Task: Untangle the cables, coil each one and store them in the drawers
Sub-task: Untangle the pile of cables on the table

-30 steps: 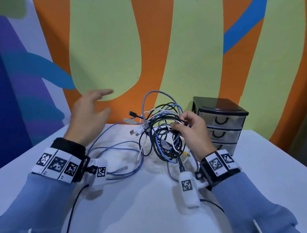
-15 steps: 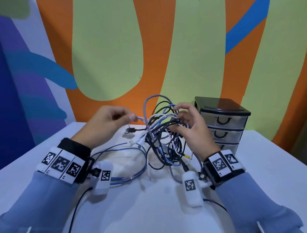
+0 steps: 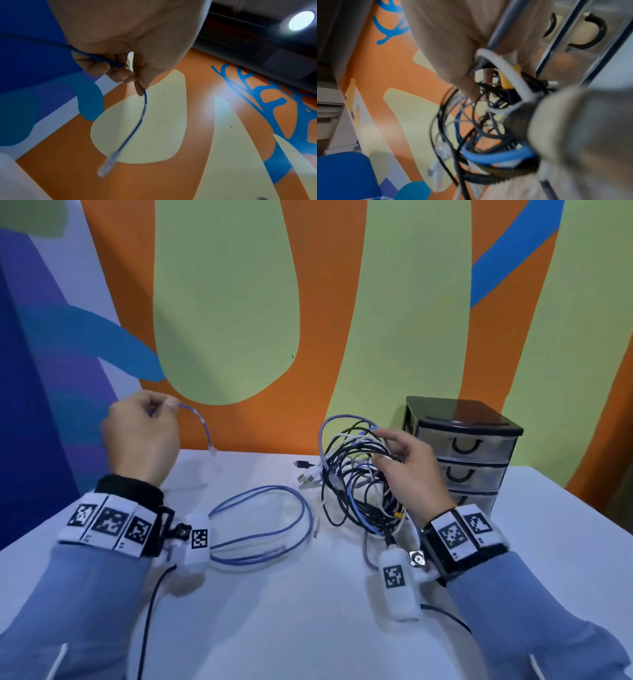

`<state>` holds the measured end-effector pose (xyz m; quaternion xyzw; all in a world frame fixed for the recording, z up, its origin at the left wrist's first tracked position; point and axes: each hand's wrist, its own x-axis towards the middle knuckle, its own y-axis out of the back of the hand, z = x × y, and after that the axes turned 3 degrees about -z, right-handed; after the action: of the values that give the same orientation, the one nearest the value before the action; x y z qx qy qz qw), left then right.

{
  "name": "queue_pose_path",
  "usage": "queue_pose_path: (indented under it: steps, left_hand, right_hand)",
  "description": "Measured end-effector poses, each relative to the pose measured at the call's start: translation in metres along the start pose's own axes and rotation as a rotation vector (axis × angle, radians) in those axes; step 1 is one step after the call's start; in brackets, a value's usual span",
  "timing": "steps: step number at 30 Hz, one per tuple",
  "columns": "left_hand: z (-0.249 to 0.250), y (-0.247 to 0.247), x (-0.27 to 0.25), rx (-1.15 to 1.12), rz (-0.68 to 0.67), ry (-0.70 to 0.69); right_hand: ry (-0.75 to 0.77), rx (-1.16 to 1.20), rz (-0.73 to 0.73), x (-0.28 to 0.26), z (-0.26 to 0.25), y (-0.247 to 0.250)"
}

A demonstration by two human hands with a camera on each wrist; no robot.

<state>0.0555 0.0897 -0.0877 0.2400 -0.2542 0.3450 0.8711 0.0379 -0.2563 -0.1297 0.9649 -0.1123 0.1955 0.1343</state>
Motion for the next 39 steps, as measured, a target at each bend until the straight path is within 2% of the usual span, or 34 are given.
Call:
queue_pose_path:
  steps: [3,6,9,11,13,16,17,19,21,23,25,27,30,33,37,39]
  left_hand:
    - [0.011,-0.006,-0.01,0.056,-0.06,-0.127]
    - [0.021,-0.007,-0.016,-0.001,-0.088,-0.233]
    - [0.029,-0.005,-0.02,-0.136,-0.201,-0.389]
    - [0.04,-0.006,-0.03,-0.246,-0.334,-0.486]
    - [0.056,-0.01,-0.046,-0.332,-0.504,-0.561]
    - [0.071,-0.021,-0.069,-0.319,-0.722,-0.673]
    - [0.072,-0.023,-0.073,-0.326,-0.785,-0.668]
    - [0.071,-0.025,-0.076,-0.345,-0.86,-0.62]
    - [0.07,-0.021,-0.071,-0.34,-0.862,-0.561]
    - [0.066,-0.012,-0.059,-0.365,-0.839,-0.433]
    - [0.06,0.0,-0.043,-0.385,-0.763,-0.335]
    - [0.053,0.009,-0.031,-0.425,-0.642,-0.308]
    - [0.051,0.01,-0.03,-0.464,-0.536,-0.365]
    - [0.06,0.002,-0.044,-0.453,-0.581,-0.466]
    - [0.069,-0.004,-0.056,-0.428,-0.633,-0.624]
    - [0.07,-0.005,-0.058,-0.429,-0.615,-0.649]
  right_hand:
    - [-0.041,-0.227,-0.107,-0.003,-0.002,0.003]
    - [-0.025,-0.363,-0.059,-0.01,-0.014,0.004]
    - [0.114,-0.514,0.105,-0.015,-0.03,0.008]
    - [0.27,-0.452,0.102,-0.02,-0.045,0.005]
    - [0.348,-0.216,-0.061,-0.027,-0.063,-0.002]
    - [0.248,0.136,-0.406,-0.041,-0.082,-0.019]
    - [0.215,0.165,-0.471,-0.044,-0.082,-0.026]
    - [0.228,0.065,-0.503,-0.045,-0.075,-0.033]
    - [0.244,-0.05,-0.481,-0.042,-0.068,-0.034]
    - [0.232,-0.074,-0.382,-0.036,-0.065,-0.024]
    - [0.187,0.038,-0.227,-0.026,-0.062,-0.008]
    - [0.135,0.244,-0.182,-0.021,-0.058,0.006]
    - [0.048,0.342,-0.382,-0.025,-0.06,0.006]
    - [0.04,0.299,-0.592,-0.034,-0.067,-0.005]
    - [0.022,0.329,-0.739,-0.042,-0.075,-0.014]
    - [-0.008,0.387,-0.772,-0.046,-0.078,-0.015]
